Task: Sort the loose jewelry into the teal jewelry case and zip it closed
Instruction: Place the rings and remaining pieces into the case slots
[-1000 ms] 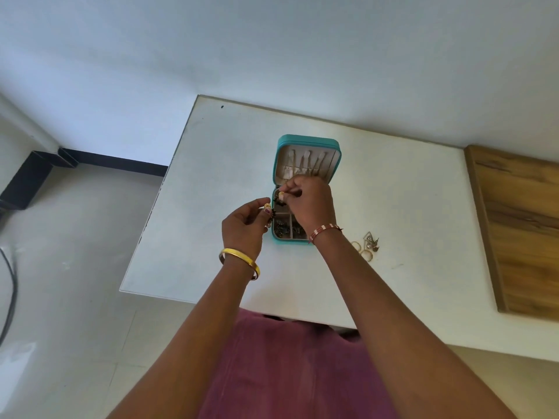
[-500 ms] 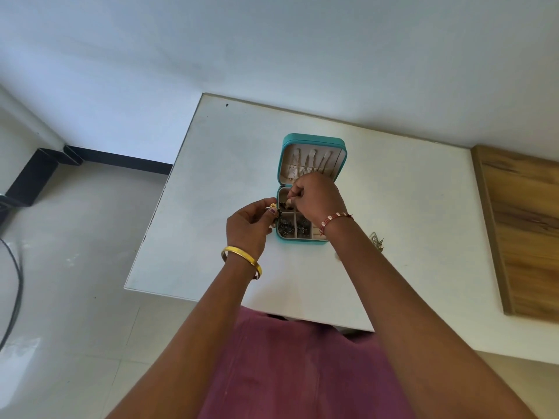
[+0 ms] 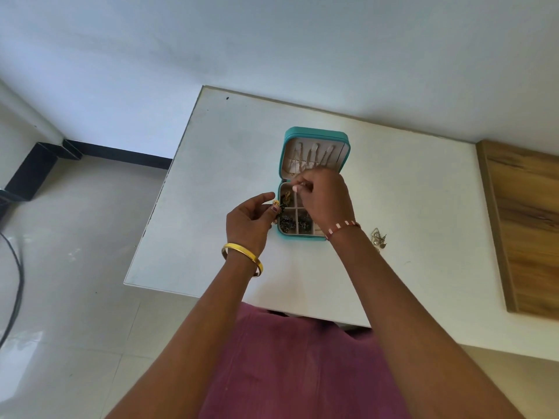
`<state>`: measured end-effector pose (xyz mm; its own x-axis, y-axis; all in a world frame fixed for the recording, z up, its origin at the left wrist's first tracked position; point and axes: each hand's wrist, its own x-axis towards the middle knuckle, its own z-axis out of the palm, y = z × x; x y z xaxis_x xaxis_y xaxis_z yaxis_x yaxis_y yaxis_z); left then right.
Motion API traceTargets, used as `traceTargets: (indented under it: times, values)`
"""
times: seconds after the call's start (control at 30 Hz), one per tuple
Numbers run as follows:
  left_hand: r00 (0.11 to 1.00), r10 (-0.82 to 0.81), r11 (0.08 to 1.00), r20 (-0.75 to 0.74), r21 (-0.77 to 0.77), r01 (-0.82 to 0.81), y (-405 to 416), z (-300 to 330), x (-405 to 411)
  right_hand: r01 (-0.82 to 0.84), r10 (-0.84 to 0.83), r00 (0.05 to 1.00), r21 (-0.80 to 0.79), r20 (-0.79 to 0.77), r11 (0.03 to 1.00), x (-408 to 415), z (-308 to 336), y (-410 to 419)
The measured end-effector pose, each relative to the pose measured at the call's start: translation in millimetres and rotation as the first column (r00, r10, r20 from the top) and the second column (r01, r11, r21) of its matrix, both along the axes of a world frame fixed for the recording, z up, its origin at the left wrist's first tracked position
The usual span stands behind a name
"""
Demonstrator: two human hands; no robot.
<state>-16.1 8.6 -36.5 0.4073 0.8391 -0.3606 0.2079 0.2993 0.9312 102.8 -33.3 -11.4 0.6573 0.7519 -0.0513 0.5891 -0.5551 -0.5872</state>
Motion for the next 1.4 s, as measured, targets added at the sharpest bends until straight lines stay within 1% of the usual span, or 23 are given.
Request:
traceTargets:
  times: [0.07,0.13,0.2,0.3,0.47,0.57,0.63,0.77,0.87,1.0,1.17,1.27,1.3,1.4]
  values:
    - [1.0,-0.001,1.0,-0.002,0.014,0.001,-4,0,-2,0.07,-0.055,0.989,0.104,-0.141,0.992,-7,4,-11]
    - [1.0,-0.014,0.999,-0.016,0.04,0.015,-8,0,-4,0.065,-0.032,0.966,0.125,-0.255,0.99,-17,7,-20]
    - [0.999,-0.027,0.998,-0.021,0.064,0.029,-12,2,-5,0.03,0.009,0.948,0.118,-0.319,0.993,-27,8,-26]
    - [1.0,-0.026,0.998,-0.016,0.062,0.027,-14,6,-4,0.038,0.006,0.942,0.123,-0.336,0.992,-33,7,-29]
    - [0.999,-0.036,0.997,0.004,0.063,0.036,-13,11,-3,0.083,-0.032,0.954,0.16,-0.297,0.984,-26,6,-26]
    - [0.999,0.037,0.998,-0.008,0.043,-0.037,-13,8,-7,0.177,-0.097,0.936,0.212,-0.339,0.961,-16,4,-17]
    - [0.996,0.094,0.996,-0.011,-0.008,-0.094,-19,2,-15,0.188,-0.106,0.93,0.207,-0.351,0.96,-8,2,-10]
    - [0.99,0.135,0.99,-0.029,-0.025,-0.136,-33,-9,-27,0.072,-0.032,0.956,0.127,-0.292,0.989,-2,-5,1]
    - [0.993,0.118,0.993,-0.018,-0.006,-0.119,-32,-8,-25,0.004,0.011,0.968,0.058,-0.252,0.998,-1,-9,6]
    - [0.997,0.074,0.997,-0.031,0.01,-0.074,-32,-11,-27,-0.034,0.036,0.985,0.012,-0.167,0.999,4,-12,10]
    - [0.996,0.05,0.998,-0.073,0.043,-0.047,-32,-17,-27,-0.104,0.102,0.994,-0.049,-0.032,0.993,4,-15,16]
    - [0.996,0.039,0.998,-0.08,0.053,-0.035,-33,-20,-27,-0.159,0.172,0.978,-0.11,0.117,0.981,2,-16,16]
    - [0.996,0.039,0.998,-0.082,0.053,-0.035,-33,-20,-27,-0.168,0.183,0.973,-0.113,0.143,0.979,2,-17,14]
    - [0.996,0.054,0.997,-0.071,0.051,-0.05,-32,-20,-27,-0.141,0.147,0.981,-0.052,0.13,0.989,1,-15,9]
